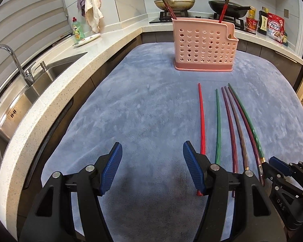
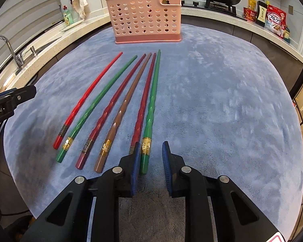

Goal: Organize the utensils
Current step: 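Close the right tool on the green chopstick while the left tool lowers to the red chopstick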

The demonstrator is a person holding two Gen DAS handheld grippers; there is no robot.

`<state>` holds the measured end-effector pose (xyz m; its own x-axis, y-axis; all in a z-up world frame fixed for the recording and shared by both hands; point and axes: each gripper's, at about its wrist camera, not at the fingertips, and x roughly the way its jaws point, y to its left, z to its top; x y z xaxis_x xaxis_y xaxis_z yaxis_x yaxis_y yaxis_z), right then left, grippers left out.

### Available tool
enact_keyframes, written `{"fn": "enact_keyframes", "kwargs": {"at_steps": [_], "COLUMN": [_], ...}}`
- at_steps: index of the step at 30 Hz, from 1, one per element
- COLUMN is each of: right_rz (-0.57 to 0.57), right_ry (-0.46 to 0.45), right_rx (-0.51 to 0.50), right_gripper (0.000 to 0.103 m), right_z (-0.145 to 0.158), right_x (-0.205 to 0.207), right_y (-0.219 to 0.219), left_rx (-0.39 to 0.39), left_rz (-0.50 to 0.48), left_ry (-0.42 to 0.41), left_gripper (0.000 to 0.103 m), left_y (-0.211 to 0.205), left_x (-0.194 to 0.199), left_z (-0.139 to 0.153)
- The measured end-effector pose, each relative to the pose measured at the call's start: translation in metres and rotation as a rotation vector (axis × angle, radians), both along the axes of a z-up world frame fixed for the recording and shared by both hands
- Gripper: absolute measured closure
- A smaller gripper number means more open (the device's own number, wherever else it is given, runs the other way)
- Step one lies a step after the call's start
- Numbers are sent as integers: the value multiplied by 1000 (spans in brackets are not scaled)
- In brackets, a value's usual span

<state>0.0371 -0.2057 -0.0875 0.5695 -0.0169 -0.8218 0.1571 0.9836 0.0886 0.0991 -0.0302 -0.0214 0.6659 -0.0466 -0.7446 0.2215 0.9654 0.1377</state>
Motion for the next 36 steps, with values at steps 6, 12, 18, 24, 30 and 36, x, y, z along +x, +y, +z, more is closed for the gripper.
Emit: {"fn": "enact_keyframes", "kwargs": {"at_steps": [6,12,18,24,30,36], "right_rz": [-3,-6,-6,-12,-13,-12], "right_ry": [0,5,6,5,4,3], "right_rx": [13,17,19,27,33,34], "right_gripper": [92,96,96,96,96,96], "right_z": [-2,-2,-2,-3,-3,-4], "right_x": [-1,-3,-5,-6,-8,-8], "right_y": [-5,-6,-7,-8,-8,-8], "left_rx": [2,-36,-66,-102,-103,-88], "left_rz": [-11,-41,-51,-70,-86,-88], "left_ry": [28,89,128,142,188,199], "left_gripper": [44,43,43,43,43,46], "left_y": [-1,-3,-5,-9,-16,-18], "left_x": [1,0,-1,-3,-2,-2], "left_z": [-11,-25,-35,-38,-51,-61]}}
